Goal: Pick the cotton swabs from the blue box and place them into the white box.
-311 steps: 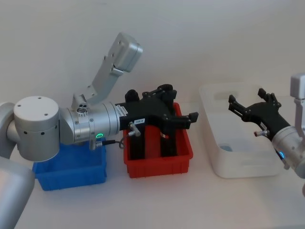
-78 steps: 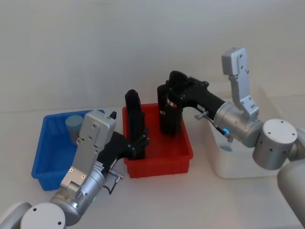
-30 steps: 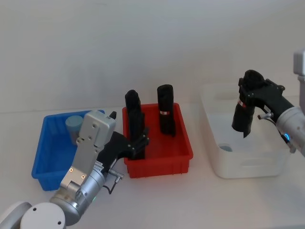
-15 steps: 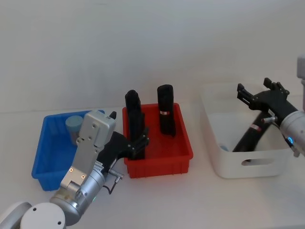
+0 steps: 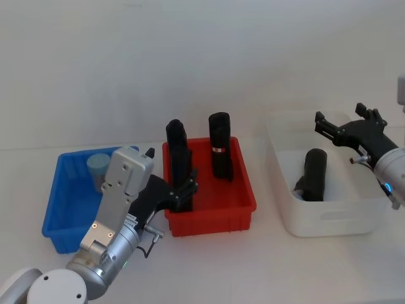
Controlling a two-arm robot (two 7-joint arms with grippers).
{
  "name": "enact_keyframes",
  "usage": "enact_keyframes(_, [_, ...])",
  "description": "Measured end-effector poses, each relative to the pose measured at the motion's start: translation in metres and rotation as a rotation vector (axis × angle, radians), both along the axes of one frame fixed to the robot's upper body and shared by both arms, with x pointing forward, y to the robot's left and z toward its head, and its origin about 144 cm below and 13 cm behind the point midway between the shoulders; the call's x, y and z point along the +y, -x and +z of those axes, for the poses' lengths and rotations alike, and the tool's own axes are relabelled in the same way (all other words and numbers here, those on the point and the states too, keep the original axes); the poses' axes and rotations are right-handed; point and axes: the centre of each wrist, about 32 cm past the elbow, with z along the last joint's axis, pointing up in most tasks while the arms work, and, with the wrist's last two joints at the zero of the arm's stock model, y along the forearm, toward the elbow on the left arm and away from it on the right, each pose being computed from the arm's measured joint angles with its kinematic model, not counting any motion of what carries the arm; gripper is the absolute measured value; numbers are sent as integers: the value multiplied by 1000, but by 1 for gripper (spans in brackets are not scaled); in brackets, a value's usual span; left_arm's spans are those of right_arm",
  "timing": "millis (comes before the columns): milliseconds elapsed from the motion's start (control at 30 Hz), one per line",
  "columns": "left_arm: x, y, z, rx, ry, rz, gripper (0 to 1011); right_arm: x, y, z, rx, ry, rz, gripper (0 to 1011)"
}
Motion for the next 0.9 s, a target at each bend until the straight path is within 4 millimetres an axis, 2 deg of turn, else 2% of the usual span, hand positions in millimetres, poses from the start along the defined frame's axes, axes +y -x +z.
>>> enact_keyframes(900, [0,0,0,0,0,0,1004,-1,1,0,-6,0,-1,1001])
